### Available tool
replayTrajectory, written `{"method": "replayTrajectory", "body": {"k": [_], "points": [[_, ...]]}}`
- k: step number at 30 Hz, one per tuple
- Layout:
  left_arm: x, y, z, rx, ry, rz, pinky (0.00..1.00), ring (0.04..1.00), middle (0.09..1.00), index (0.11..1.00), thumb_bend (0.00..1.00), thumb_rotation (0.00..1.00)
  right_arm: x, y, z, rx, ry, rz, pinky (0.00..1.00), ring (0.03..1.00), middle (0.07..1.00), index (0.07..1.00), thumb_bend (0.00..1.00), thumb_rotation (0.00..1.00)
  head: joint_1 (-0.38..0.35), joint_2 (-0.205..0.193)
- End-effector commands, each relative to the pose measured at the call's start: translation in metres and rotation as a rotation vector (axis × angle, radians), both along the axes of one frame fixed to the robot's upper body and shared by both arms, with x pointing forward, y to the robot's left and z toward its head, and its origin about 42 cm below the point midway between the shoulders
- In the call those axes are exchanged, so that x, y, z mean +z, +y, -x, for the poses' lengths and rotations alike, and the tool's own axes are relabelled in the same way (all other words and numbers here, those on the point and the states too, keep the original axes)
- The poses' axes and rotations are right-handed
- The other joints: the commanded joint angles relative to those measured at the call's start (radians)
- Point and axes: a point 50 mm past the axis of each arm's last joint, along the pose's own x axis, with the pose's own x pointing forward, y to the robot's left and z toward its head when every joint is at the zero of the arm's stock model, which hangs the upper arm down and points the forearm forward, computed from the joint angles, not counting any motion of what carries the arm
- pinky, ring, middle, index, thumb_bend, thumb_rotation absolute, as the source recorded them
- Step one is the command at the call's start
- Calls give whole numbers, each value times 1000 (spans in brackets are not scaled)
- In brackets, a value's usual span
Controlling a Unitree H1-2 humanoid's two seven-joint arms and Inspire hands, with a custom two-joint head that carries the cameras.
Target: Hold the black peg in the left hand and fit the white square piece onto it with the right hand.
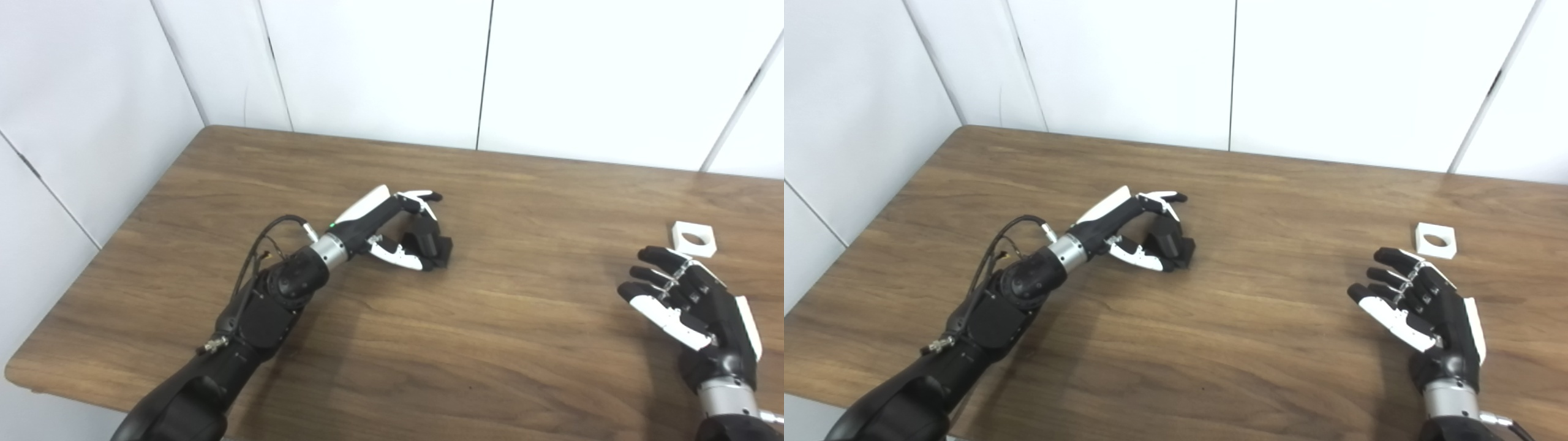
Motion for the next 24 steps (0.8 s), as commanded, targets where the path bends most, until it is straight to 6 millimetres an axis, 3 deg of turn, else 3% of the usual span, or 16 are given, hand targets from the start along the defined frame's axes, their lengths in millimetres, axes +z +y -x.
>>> {"method": "replayTrajectory", "body": {"k": [1, 8, 9, 24], "points": [[-8, -10, 3, -66, 57, -35, 826, 932, 908, 489, 522, 67, 20, 1, -7, 12, -86, 13, 635, 674, 720, 644, 708, 151, -5, 1], [-8, -24, 7, -134, 68, -25, 828, 938, 909, 489, 522, 71, 24, 3, -7, 8, -88, 9, 640, 671, 718, 643, 700, 130, -11, 3], [-8, -27, 8, -147, 67, -22, 825, 938, 908, 489, 522, 71, 25, 3, -7, 9, -89, 8, 641, 671, 720, 643, 698, 125, -39, 12], [-10, -58, 20, -275, 89, -27, 817, 934, 909, 488, 521, 72, 38, 9, -4, -2, -95, 18, 624, 672, 727, 653, 697, 120, -110, 44]]}}
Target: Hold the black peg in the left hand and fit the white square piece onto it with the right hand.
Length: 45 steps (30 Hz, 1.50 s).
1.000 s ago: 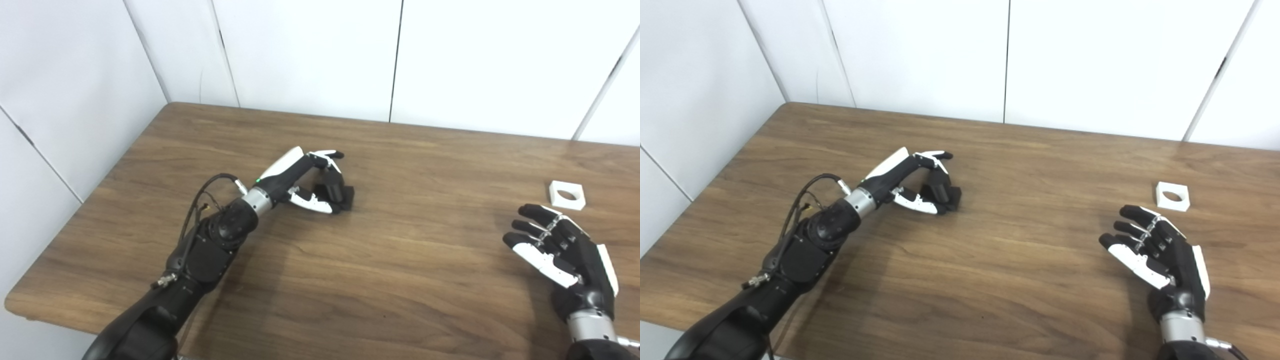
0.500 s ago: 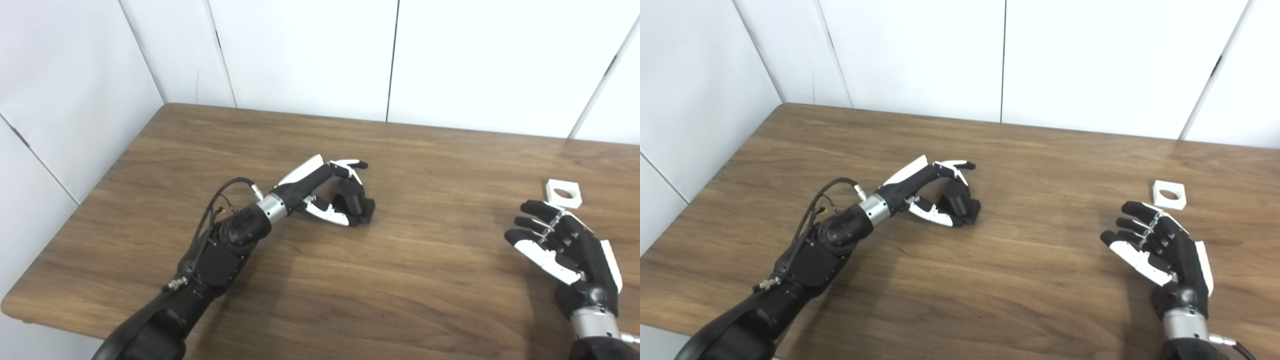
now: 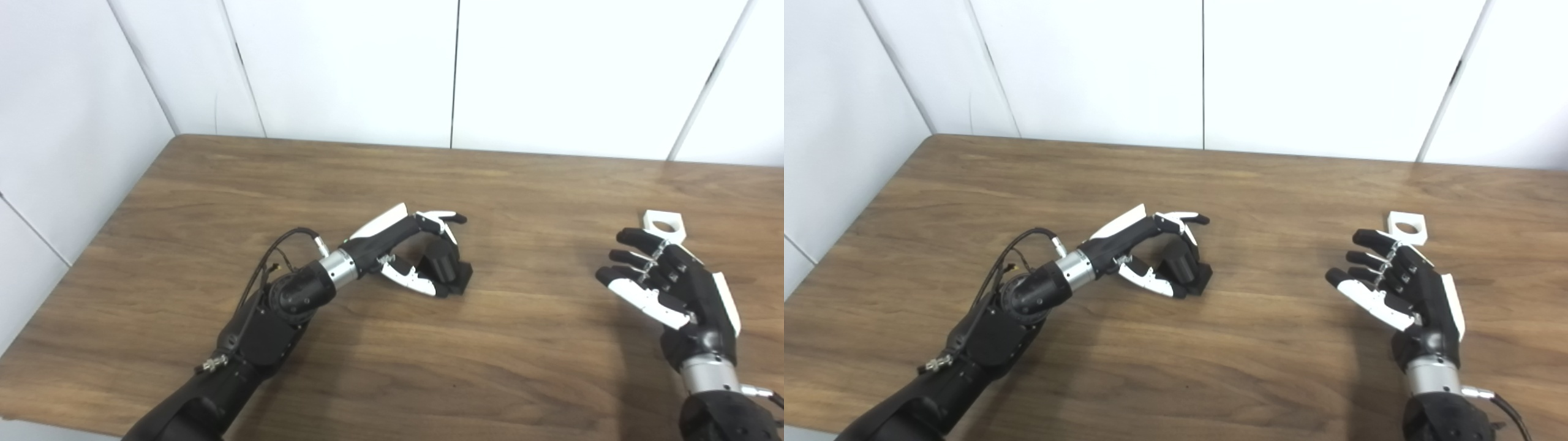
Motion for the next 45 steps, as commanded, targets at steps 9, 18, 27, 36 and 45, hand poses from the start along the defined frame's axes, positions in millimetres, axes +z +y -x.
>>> {"method": "replayTrajectory", "body": {"k": [9, 18, 27, 36, 45], "points": [[-32, -30, 27, -133, 94, -100, 842, 933, 909, 489, 522, 74, 24, 10, -7, 12, -90, 4, 635, 670, 725, 651, 699, 145, -45, 16], [-41, -43, 36, -231, -79, -361, 871, 914, 895, 490, 522, 74, 29, 11, -5, 2, -88, -6, 625, 670, 728, 651, 694, 148, -58, 28], [-46, -44, 39, -246, -85, -406, 913, 915, 895, 491, 522, 75, 30, 10, -5, 1, -91, -12, 630, 670, 727, 650, 697, 148, -59, 35], [-45, -43, 36, -246, -95, -416, 915, 921, 900, 491, 521, 77, 36, 9, -8, 1, -118, -30, 614, 662, 716, 639, 700, 113, -65, 37], [-44, -42, 33, -236, -82, -408, 919, 926, 906, 490, 521, 76, 77, -32, -26, 28, -246, 289, 587, 685, 712, 675, 708, 190, -76, 36]]}}
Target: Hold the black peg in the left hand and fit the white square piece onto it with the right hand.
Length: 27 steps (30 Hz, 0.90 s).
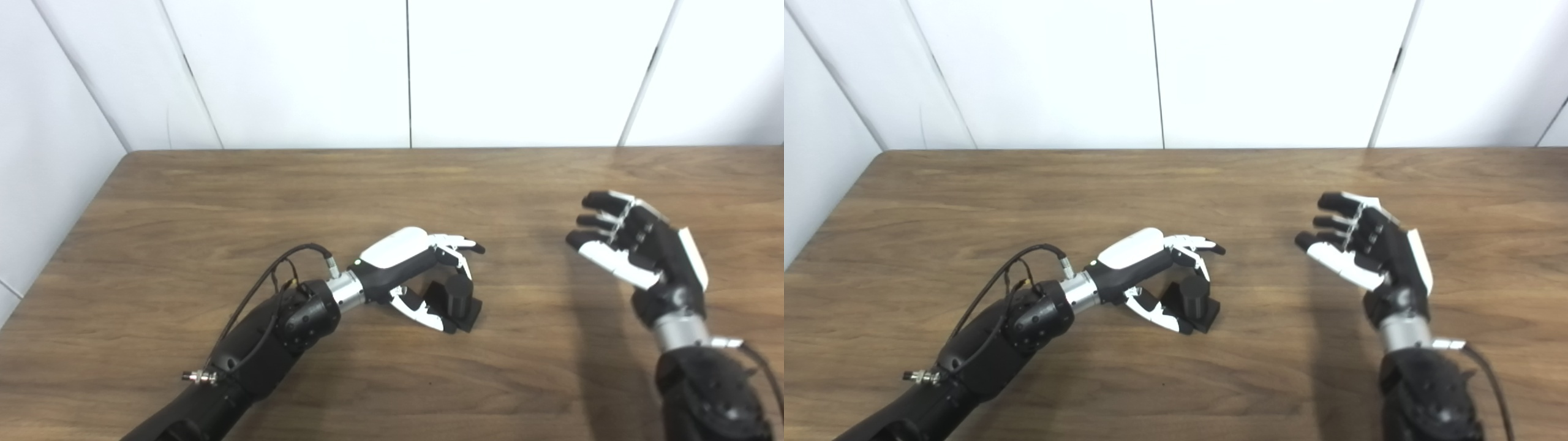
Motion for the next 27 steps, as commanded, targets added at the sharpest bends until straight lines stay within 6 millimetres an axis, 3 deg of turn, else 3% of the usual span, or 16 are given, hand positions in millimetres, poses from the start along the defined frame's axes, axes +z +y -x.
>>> {"method": "replayTrajectory", "body": {"k": [1, 6, 14, 17, 27], "points": [[-42, 11, 16, -16, 102, -229, 919, 927, 906, 490, 521, 76, 38, -15, -12, 24, -144, 216, 594, 686, 716, 684, 700, 198, 0, 0], [-43, 11, 16, -13, 96, -232, 908, 925, 905, 491, 521, 76, 66, -41, -29, 41, -144, 559, 546, 690, 769, 709, 762, 202, -8, 1], [-42, 16, 15, -10, 95, -227, 907, 925, 906, 490, 521, 76, 91, -62, -54, 23, -130, 792, 547, 690, 757, 705, 832, 204, -70, -4], [-41, 20, 16, -9, 105, -230, 908, 933, 915, 490, 522, 76, 96, -65, -63, 25, -130, 829, 554, 700, 754, 701, 833, 199, -135, -5], [-41, 40, 17, -9, 98, -237, 897, 922, 898, 491, 523, 70, 95, -43, -70, -15, -91, 933, 636, 789, 796, 711, 805, 185, -423, -70]]}}
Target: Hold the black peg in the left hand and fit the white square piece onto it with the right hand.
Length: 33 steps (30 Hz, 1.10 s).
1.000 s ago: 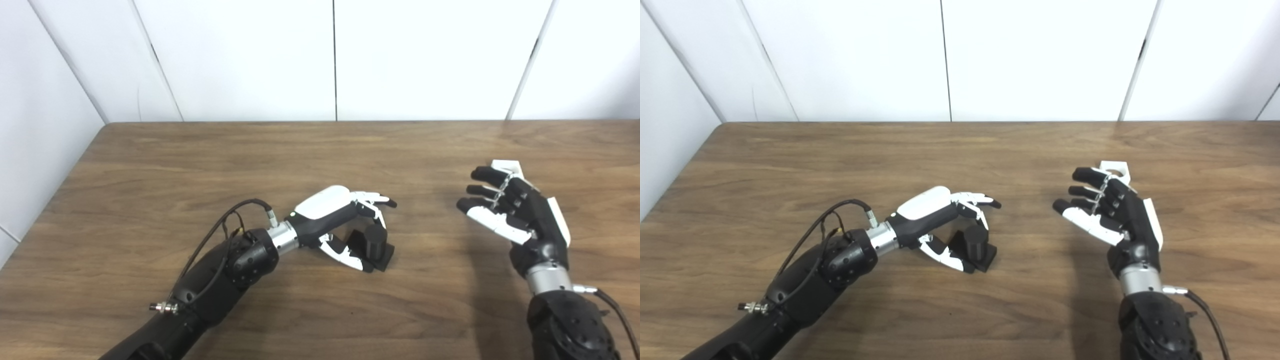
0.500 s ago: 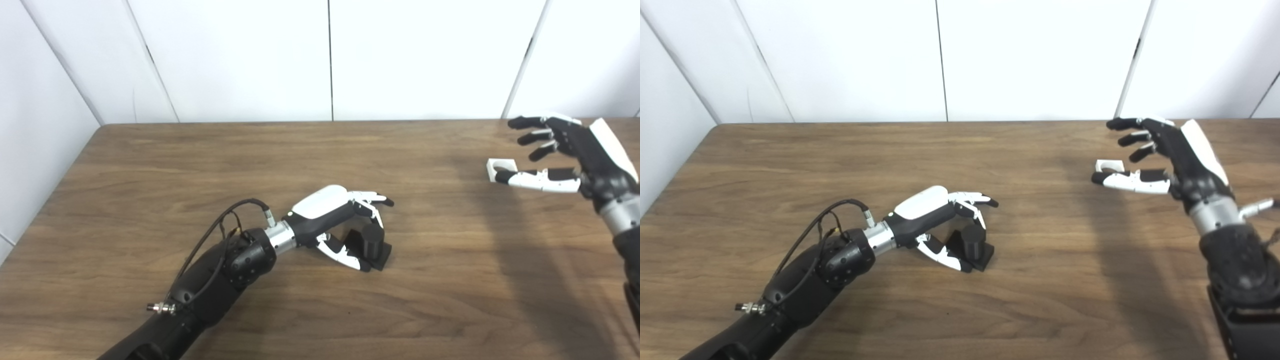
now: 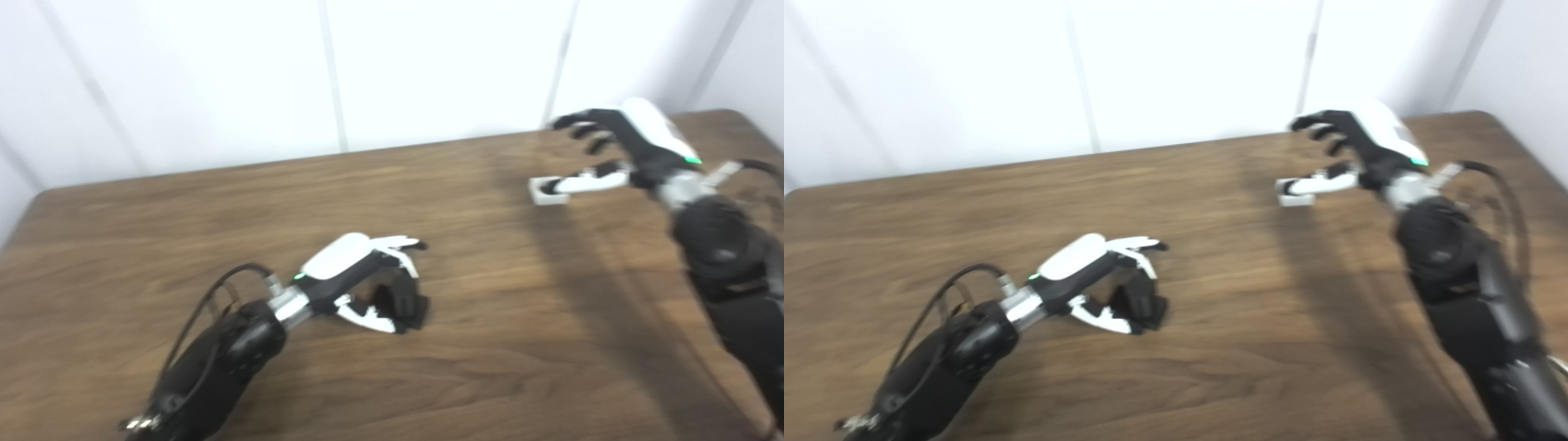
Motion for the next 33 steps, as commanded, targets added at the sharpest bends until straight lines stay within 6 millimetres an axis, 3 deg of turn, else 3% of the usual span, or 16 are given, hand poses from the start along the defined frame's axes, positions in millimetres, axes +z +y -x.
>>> {"method": "replayTrajectory", "body": {"k": [1, 18, 26, 33], "points": [[-41, 34, 17, -11, 100, -234, 896, 922, 898, 491, 522, 71, 28, 6, -5, 10, -95, 44, 640, 799, 803, 712, 802, 195, -10, -2], [-41, 38, 16, -15, 95, -235, 885, 912, 899, 492, 521, 75, 30, -9, -16, -44, -4, 106, 605, 814, 855, 759, 799, 247, 13, -8], [-43, 43, 16, -2, 109, -234, 890, 914, 900, 492, 521, 74, 25, -21, -33, -39, 63, 184, 594, 818, 878, 796, 798, 266, 17, -10], [-43, 44, 15, 1, 103, -231, 884, 916, 899, 491, 522, 74, 22, -30, -59, -61, 136, 230, 678, 872, 907, 791, 775, 257, 19, -15]]}}
